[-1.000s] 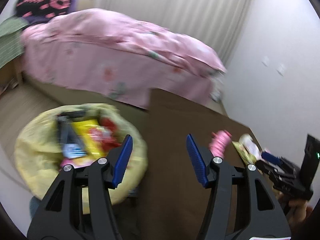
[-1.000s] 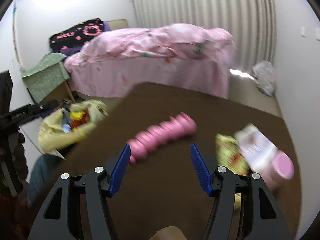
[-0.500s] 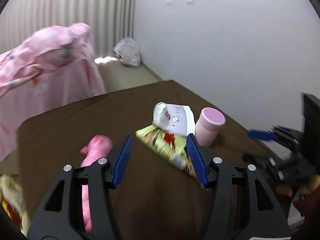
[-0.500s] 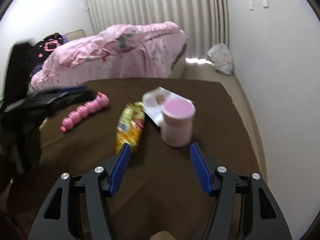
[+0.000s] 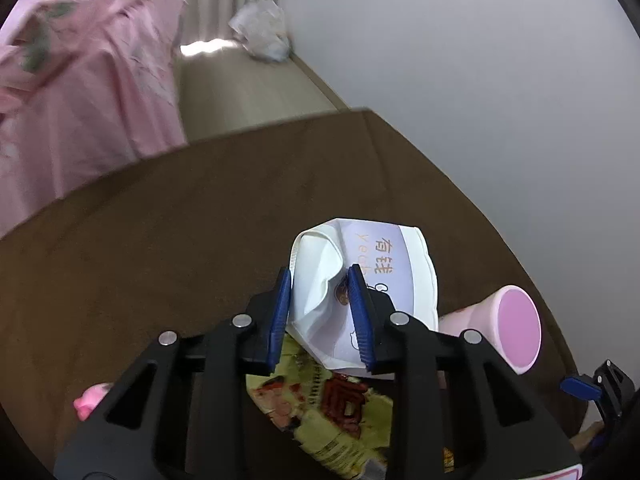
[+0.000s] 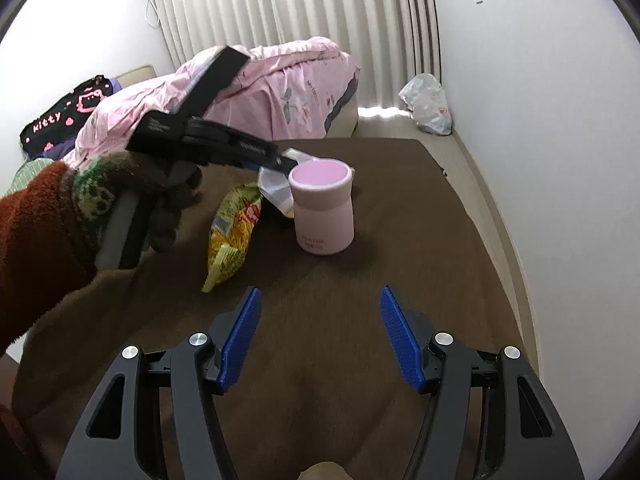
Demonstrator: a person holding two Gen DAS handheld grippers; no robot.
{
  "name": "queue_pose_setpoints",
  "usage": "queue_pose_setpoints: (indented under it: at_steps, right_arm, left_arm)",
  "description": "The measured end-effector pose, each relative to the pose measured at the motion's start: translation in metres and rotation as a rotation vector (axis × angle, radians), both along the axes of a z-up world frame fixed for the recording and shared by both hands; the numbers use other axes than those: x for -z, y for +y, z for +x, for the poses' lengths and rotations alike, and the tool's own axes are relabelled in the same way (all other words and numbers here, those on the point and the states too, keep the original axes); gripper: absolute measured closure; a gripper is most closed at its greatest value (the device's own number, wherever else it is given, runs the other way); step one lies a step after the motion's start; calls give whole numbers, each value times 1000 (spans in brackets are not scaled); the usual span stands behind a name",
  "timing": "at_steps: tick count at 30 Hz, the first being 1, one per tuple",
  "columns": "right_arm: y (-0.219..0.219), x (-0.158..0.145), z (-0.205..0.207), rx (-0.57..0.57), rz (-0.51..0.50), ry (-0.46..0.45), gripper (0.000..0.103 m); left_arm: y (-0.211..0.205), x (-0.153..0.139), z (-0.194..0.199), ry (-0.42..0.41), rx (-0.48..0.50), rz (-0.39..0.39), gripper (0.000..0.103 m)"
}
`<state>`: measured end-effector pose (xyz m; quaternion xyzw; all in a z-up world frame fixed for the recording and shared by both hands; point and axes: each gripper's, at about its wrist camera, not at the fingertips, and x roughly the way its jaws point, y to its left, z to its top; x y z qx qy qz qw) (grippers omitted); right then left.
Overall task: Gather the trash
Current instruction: 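Grasp the white paper cup wrapper with the left gripper while the right grasps the yellow snack bag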
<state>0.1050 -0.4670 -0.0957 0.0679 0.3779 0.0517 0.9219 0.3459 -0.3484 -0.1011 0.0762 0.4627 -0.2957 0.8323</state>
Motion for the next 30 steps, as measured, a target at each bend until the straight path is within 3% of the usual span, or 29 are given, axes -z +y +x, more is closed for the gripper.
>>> queue_pose_setpoints:
  at_steps: [2, 9, 12, 16, 23, 30]
  right_arm:
    - [1, 4, 2, -4, 14, 11, 45]
    - [21, 1, 7, -21, -55, 0, 45]
    - [30, -3, 10, -34, -94, -5, 45]
    - [37, -5, 20, -62, -72, 29, 45]
    - [62, -9, 43, -140, -14, 16, 45]
    - [79, 5, 87, -128, -14, 66, 52]
  left_arm:
    - [23, -15, -8, -51, -52, -39, 75]
    - [99, -43, -51, -68, -177, -93, 75]
    - [123, -45, -82, -81, -203, -75, 75]
    - [149, -39, -119, -125, -229, -4, 75]
    - [186, -28, -158, -63, -342, -4, 75]
    - [191, -25, -173, -39, -325, -39, 75]
